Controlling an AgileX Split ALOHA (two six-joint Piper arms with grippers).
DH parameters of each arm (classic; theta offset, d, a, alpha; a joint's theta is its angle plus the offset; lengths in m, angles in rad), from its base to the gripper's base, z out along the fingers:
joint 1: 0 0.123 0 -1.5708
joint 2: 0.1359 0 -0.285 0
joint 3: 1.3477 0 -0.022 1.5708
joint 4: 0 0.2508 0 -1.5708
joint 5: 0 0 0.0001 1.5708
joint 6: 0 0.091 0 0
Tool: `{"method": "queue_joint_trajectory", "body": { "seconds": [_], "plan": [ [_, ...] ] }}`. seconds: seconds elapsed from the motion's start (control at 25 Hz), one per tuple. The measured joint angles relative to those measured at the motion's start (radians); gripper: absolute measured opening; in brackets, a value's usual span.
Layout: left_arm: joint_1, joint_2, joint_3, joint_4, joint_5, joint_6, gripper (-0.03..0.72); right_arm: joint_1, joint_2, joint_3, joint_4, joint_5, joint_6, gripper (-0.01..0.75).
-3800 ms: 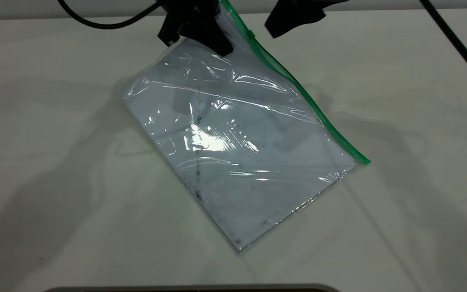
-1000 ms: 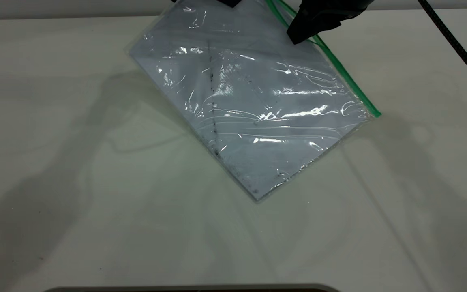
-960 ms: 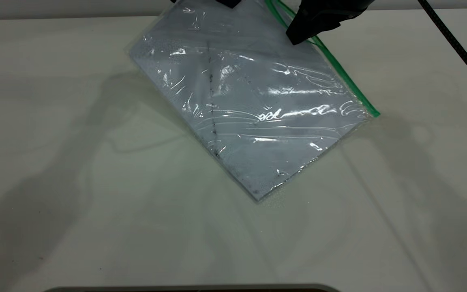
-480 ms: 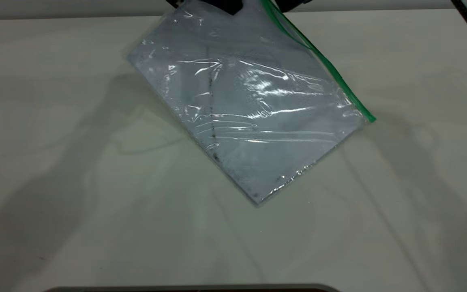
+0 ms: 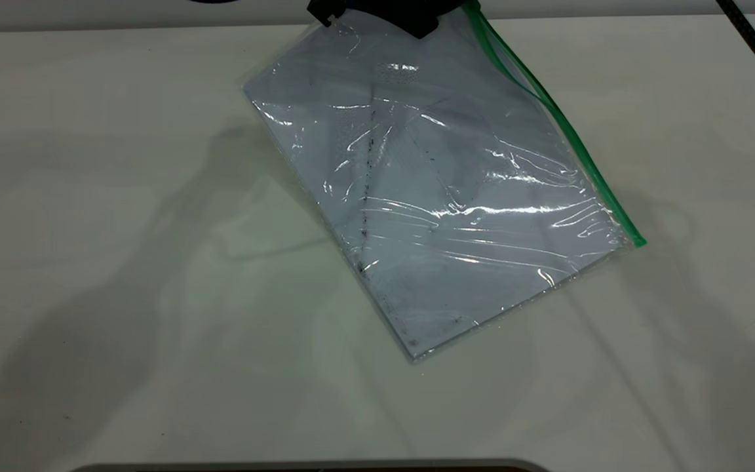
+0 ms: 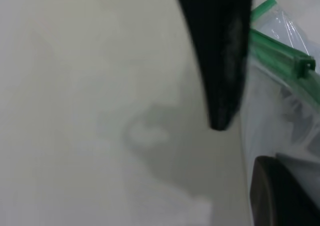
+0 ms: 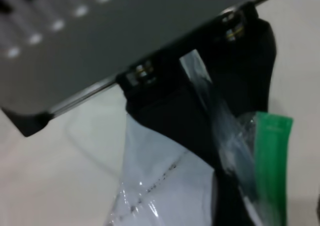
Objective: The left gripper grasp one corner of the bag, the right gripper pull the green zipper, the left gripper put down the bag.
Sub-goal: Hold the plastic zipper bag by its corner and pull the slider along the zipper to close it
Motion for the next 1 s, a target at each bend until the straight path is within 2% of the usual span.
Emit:
{"method": "queue_joint_trajectory", "body": {
  "seconds": [0.2, 0.36, 1.0],
  "plan": [
    [0.0, 0.0, 0.0, 0.0, 0.0, 0.0, 0.053, 0.001, 0.001, 0.0, 0.0, 0.02, -0.003, 0.186],
    [0.0, 0.003, 0.0, 0.004, 0.001, -0.002, 0.053, 0.001, 0.016, -0.004, -0.008, 0.03, -0.02, 0.087],
    [0.021, 0.014, 0.003, -0.011, 0.004, -0.026, 0.053, -0.004, 0.039, -0.016, -0.019, 0.052, -0.01, 0.078]
  ]
}}
